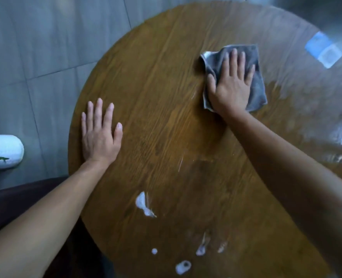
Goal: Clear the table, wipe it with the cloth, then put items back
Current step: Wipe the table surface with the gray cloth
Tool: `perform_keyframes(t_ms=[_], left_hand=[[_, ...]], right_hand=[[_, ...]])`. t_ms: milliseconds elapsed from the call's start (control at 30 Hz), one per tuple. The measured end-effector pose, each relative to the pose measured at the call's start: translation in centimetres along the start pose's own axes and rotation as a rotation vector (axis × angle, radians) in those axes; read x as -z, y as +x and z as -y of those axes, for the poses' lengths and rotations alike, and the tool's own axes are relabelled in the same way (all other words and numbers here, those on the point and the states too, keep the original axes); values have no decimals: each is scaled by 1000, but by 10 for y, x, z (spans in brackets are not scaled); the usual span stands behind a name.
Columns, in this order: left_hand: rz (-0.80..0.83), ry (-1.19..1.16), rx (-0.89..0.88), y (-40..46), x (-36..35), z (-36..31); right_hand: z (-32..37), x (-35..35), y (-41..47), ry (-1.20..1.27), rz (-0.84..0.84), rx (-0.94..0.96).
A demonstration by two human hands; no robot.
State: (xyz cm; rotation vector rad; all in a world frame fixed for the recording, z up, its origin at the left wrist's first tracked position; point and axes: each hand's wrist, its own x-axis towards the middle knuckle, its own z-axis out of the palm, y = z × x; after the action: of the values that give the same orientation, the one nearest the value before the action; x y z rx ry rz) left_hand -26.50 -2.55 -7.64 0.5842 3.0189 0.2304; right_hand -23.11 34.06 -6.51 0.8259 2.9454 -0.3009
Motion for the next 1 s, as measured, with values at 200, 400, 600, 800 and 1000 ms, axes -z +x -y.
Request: perform_keyframes(t_ms=[200,400,600,800,1000], left_hand=[[-39,-10,50,-1,1,1],[-24,-2,47,0,0,1],[-31,-2,49,0,1,-1],[-84,-43,47,0,-1,3],[-56,-34,46,-2,2,2]], right_hand=[[75,-43,-229,19,146,665],[-34,-22,-283,28,308,803],[11,-3,-13,34,28,-13],[81,-49,-241,-37,230,882],[-33,-35,-362,-166,352,1165]])
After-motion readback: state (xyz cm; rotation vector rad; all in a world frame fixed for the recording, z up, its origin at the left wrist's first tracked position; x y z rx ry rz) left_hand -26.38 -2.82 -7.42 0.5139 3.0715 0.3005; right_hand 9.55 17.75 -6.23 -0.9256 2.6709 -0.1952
